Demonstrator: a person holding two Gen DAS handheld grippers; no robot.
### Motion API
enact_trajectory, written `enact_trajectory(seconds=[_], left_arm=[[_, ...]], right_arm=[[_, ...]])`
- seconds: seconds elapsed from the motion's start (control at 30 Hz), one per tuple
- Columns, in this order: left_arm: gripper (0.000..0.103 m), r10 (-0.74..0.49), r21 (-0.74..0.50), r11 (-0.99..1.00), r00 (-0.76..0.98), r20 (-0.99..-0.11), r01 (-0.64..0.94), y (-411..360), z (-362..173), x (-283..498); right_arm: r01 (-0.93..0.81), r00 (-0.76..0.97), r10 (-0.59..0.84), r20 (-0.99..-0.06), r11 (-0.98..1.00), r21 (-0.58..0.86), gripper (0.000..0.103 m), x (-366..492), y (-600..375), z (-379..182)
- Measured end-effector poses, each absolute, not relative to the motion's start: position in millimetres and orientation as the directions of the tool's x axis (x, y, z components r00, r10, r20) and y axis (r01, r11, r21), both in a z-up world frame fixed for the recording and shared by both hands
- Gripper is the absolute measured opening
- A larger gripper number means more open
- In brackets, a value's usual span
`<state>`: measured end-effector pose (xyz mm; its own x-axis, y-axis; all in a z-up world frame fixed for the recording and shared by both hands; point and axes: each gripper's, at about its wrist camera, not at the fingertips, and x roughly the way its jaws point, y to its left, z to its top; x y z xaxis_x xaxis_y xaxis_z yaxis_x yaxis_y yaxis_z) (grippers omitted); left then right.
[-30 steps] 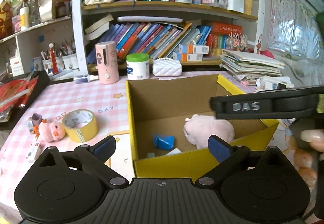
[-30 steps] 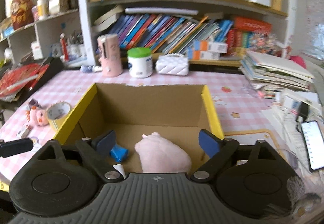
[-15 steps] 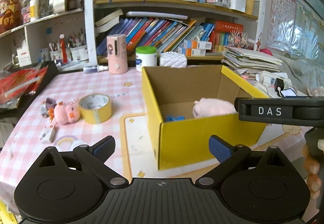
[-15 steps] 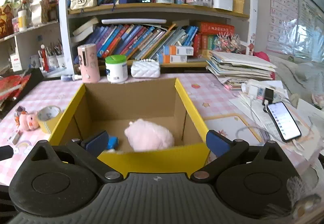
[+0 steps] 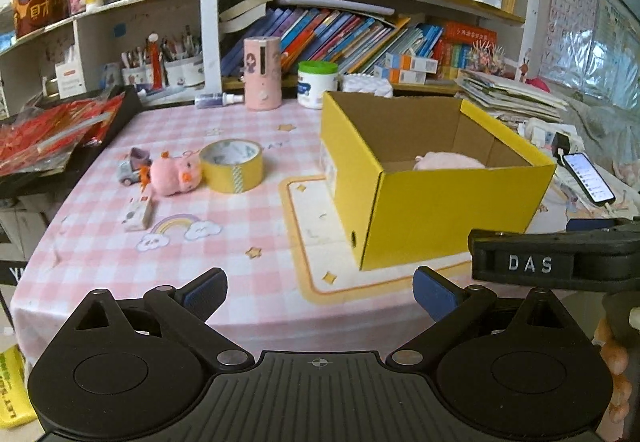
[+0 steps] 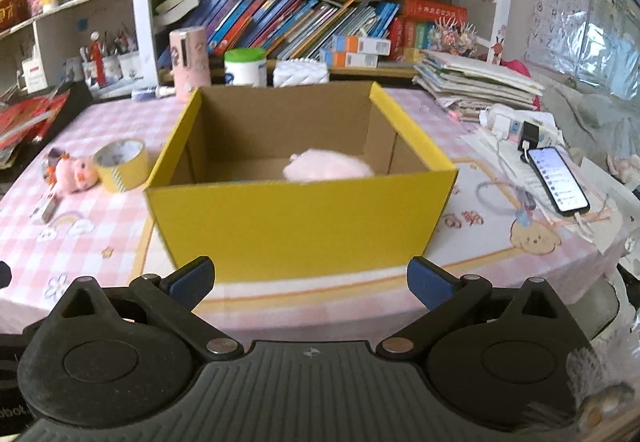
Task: Organize objects
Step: 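Withdraw both tools from the box back toward the table objects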
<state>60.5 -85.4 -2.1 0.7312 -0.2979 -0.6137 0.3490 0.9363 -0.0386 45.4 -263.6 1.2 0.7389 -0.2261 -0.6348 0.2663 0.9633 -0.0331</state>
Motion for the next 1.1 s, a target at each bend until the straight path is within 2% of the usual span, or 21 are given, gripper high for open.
enact_trajectory(seconds=[0.63,1.1], left_arm=[[0.101,-0.276,-0.035,0.944,0.725,-0.631,0.328,-33,-9,33],[0.101,-0.158,0.041,0.970,0.747,-0.646,0.241,2,-15,10]], right_arm=[[0.253,0.691,-0.185,-0.699,0.967,-0.005,0.103,15,-213,-14],[0.194,0.674,-0.125,-0.728,0.981,0.011,0.103,3,-176,-21]])
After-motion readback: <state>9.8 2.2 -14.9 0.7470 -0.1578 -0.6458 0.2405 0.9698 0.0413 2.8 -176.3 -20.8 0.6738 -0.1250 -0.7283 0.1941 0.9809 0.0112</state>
